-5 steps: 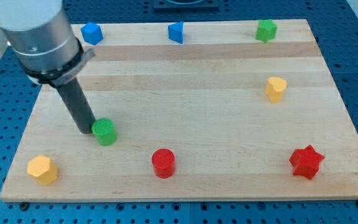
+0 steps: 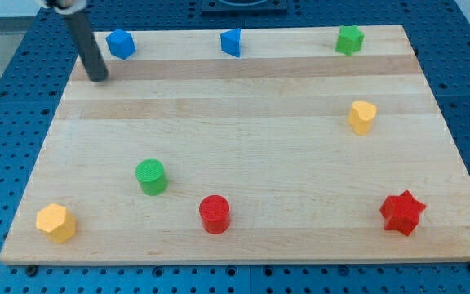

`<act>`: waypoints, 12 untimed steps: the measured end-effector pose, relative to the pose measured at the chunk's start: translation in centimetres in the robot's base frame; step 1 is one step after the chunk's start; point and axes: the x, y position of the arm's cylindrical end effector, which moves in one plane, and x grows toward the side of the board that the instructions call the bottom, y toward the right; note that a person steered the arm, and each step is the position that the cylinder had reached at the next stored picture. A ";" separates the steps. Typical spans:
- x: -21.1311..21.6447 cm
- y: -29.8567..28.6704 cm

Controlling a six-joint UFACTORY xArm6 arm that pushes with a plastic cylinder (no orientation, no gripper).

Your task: Place the cube at the top of the red circle

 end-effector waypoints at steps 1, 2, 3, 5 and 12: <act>-2.4 -0.2; -7.5 -1.7; -8.6 -1.9; -7.9 4.1; 1.3 12.8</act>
